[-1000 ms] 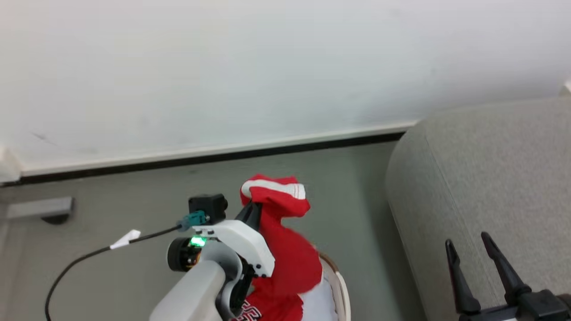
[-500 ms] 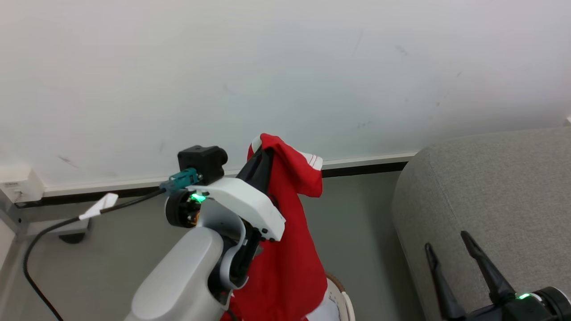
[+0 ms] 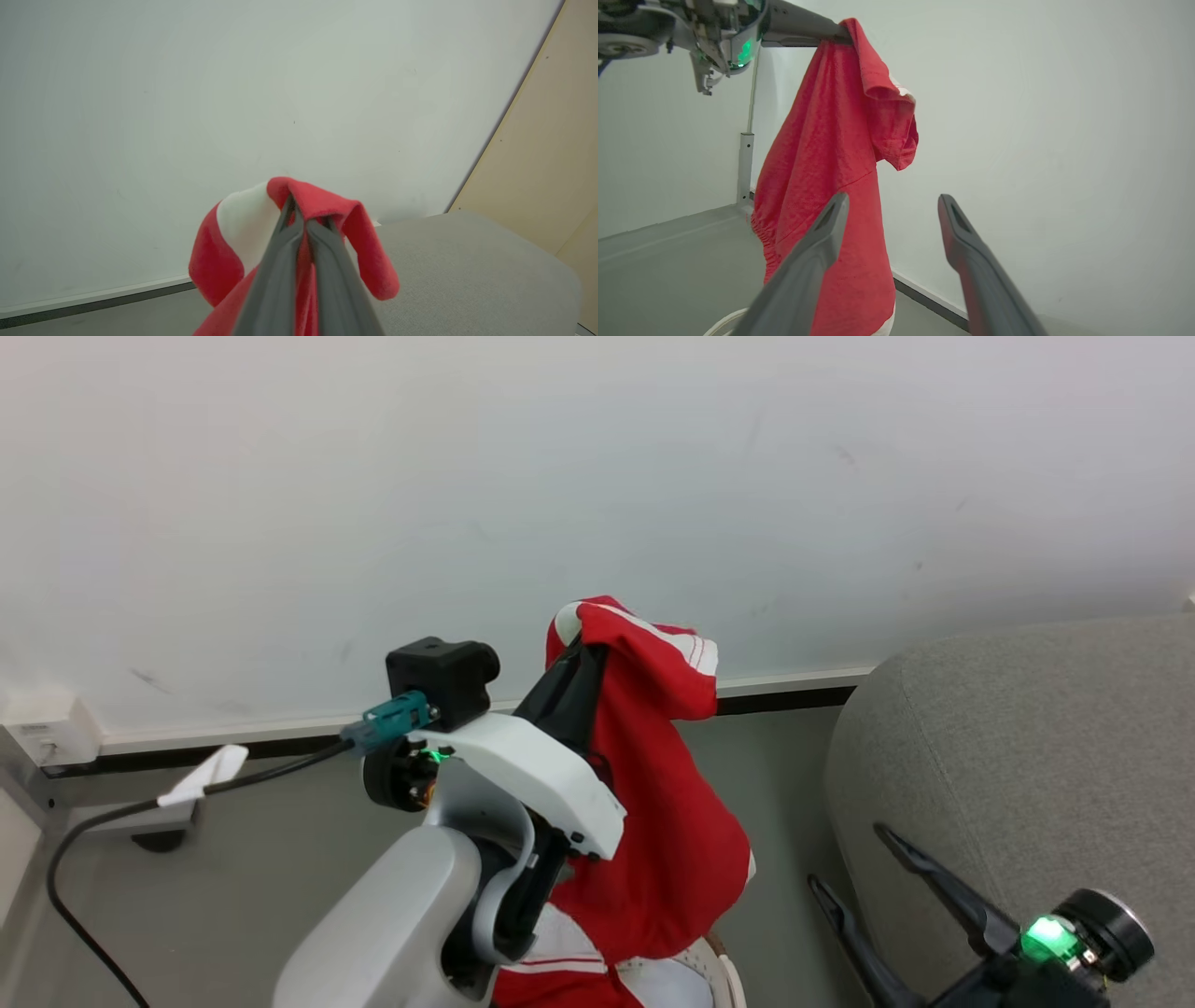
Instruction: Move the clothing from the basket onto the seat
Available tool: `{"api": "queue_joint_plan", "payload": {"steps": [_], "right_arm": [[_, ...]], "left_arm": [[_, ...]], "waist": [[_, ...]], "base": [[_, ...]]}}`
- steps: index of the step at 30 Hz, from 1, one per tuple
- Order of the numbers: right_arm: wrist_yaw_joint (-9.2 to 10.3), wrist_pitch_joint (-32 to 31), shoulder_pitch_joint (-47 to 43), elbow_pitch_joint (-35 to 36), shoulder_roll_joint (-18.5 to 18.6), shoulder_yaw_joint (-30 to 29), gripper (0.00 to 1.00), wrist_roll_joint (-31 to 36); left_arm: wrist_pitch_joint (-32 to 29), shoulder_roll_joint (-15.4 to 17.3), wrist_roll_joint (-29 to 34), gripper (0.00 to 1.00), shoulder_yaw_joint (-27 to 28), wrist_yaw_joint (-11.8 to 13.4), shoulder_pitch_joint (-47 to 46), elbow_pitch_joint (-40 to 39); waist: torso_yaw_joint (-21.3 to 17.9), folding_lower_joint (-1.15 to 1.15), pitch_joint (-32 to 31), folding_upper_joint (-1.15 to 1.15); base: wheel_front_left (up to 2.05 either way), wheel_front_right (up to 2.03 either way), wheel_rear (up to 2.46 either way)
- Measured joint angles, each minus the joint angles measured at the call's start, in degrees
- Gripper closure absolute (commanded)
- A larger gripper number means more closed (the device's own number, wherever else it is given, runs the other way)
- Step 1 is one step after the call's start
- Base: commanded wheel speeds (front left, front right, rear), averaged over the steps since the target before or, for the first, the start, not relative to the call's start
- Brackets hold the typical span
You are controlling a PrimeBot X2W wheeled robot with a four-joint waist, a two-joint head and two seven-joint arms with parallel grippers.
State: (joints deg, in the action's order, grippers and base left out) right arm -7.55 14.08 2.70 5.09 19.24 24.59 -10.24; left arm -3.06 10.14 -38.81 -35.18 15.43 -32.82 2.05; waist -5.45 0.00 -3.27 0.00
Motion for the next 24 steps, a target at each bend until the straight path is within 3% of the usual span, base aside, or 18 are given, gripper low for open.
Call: {"api": "queue_joint_plan", "payload": {"steps": [8, 20, 24], "right_arm": [[-0.01, -0.4, 12.0, -8.1, 3.2, 10.0, 0.00, -5.4], [-0.02, 0.6, 26.7, -28.7, -5.6, 23.7, 0.00, -11.6], [-0.01, 0.7, 30.1, -34.9, -8.1, 25.4, 0.00, -12.2]], "left_arm": [[-0.4, -2.6, 0.0, 1.00, -2.6, -0.8, -1.1, 0.1], [-0.4, -5.3, 0.0, 1.00, -6.5, -2.1, -2.4, 0.3], [-0.5, -5.7, -0.2, 1.00, -7.4, -2.3, -2.4, -0.5]], "waist": [[1.8, 0.00, -0.3, 0.00], [4.0, 0.00, -1.1, 0.00], [4.4, 0.00, -1.2, 0.00]], "base": [[0.00, 0.00, 0.00], [0.00, 0.00, 0.00], [0.00, 0.00, 0.00]]}}
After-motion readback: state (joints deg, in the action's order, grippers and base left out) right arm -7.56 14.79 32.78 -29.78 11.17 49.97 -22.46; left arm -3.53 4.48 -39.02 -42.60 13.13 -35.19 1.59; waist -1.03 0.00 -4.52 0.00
